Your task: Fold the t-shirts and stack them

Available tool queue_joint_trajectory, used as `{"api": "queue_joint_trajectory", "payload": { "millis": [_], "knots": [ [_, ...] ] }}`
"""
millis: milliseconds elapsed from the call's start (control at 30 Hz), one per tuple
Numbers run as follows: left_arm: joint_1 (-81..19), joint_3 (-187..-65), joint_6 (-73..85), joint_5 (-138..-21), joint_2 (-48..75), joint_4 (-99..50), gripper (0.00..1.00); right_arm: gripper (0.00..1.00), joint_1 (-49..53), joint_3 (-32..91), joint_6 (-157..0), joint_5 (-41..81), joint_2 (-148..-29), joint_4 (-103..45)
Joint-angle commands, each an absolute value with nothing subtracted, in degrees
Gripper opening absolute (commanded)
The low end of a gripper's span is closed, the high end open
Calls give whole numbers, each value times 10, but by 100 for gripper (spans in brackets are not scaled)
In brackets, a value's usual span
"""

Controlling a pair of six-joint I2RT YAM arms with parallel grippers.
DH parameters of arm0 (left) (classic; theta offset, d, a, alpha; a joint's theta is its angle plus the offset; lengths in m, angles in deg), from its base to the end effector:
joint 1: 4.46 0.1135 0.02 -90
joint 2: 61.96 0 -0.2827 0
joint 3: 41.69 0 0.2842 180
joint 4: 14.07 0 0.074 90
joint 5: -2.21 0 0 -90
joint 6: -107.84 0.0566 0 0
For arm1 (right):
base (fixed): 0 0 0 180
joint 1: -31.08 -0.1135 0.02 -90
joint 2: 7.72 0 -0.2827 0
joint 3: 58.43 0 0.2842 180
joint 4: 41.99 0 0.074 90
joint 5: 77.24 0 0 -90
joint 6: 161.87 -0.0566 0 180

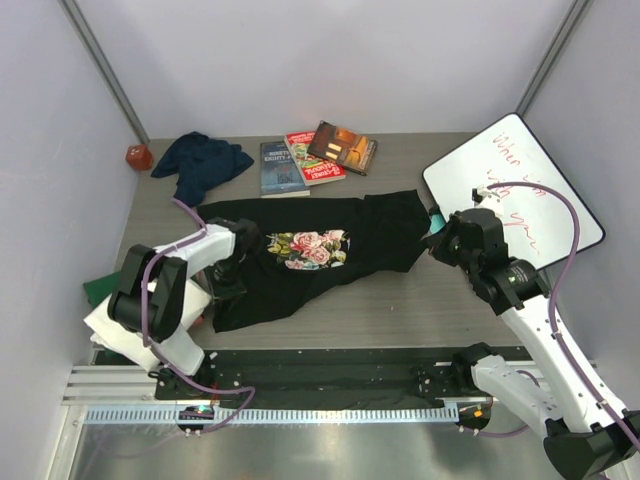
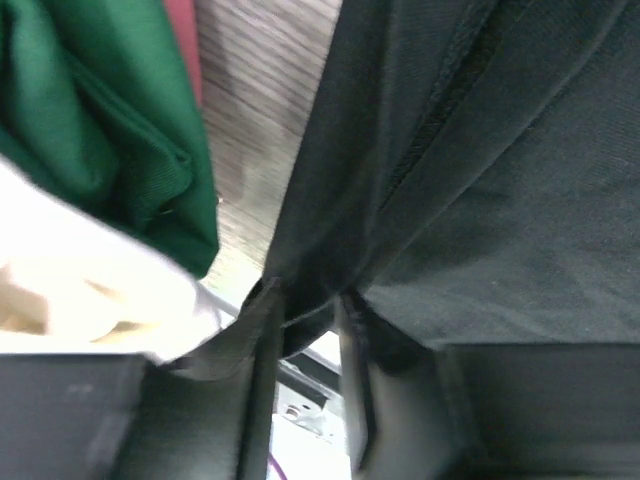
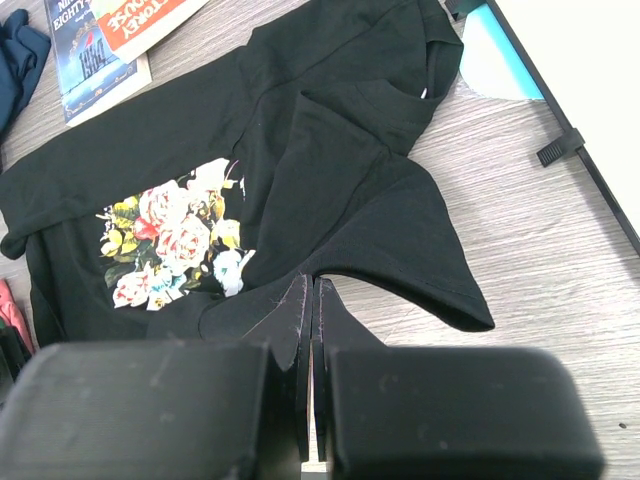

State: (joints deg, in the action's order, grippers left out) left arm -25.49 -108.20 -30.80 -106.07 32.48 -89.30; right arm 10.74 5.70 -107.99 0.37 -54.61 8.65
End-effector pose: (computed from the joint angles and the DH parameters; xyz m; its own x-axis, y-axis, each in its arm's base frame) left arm 0.2527 -0.0781 0.1378 -0.9064 -0.4151 -0.0788 -0.4130 0.8310 0.3727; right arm 0.1975 0.0603 0.3329 -0.5181 0.4220 -0.7440 0.1657 0.9029 0.3967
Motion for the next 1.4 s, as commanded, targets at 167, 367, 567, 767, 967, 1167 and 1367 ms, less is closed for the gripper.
{"api": "queue_joint_trajectory", "payload": {
  "millis": [167,367,567,767,967,1167,1367],
  "knots": [
    [-258,-1077,-302,-1048,324,-882,0,1,110,82,-1073,-7,-546,71],
    [-258,-1096,-301,-1048,287,-915,0,1,111,82,-1073,-14,-550,70],
    [-247,-1144,-311,-1052,210,-955,0,1,111,79,-1070,-27,-547,71],
    [-199,-1203,-297,-1064,176,-991,0,1,111,92,-1079,-31,-552,116],
    [-137,-1230,-282,-1069,136,-1001,1,1,112,95,-1086,-29,-542,148],
    [-93,-1245,-279,-1077,96,-1011,1,1,111,102,-1105,-31,-532,192],
    [-60,-1247,-275,-1077,83,-1007,0,1,111,83,-1148,7,-513,232]
  ]
}}
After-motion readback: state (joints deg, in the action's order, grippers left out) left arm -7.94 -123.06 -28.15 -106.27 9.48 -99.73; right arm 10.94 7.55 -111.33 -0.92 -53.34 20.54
